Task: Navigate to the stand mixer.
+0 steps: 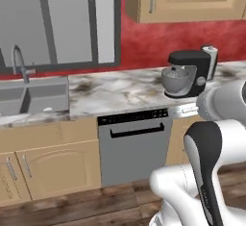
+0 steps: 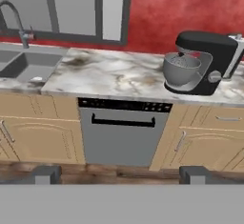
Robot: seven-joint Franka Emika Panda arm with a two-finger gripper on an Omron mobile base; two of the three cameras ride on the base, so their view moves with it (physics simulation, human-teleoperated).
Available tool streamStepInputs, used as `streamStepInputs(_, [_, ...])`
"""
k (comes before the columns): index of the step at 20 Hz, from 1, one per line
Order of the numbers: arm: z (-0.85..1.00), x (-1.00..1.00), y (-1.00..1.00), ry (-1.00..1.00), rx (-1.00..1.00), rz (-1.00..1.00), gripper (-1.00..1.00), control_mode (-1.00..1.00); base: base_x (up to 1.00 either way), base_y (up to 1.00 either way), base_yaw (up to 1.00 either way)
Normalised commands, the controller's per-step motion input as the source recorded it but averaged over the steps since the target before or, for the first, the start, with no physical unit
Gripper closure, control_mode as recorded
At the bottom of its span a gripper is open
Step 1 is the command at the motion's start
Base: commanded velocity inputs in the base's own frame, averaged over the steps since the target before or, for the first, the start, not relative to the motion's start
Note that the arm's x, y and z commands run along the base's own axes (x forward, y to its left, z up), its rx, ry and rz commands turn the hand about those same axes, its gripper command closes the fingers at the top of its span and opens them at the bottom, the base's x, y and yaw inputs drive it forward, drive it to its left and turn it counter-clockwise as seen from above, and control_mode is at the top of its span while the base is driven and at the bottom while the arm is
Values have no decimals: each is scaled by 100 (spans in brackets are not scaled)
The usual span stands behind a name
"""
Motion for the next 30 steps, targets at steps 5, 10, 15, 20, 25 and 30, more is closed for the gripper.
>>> streamStepInputs(5, [0, 0, 0, 0, 0, 0, -100, 100, 46, -100, 4])
streamStepInputs(10, [0, 0, 0, 0, 0, 0, -100, 100, 94, -94, 0])
streamStepInputs(15, [0, 0, 0, 0, 0, 0, -100, 100, 100, -19, -4])
streamStepInputs(20, [0, 0, 0, 0, 0, 0, -100, 100, 100, 18, -16])
streamStepInputs(25, [0, 0, 0, 0, 0, 0, -100, 100, 100, -12, -24])
streamStepInputs(30, [0, 0, 0, 0, 0, 0, -100, 100, 100, -15, -34])
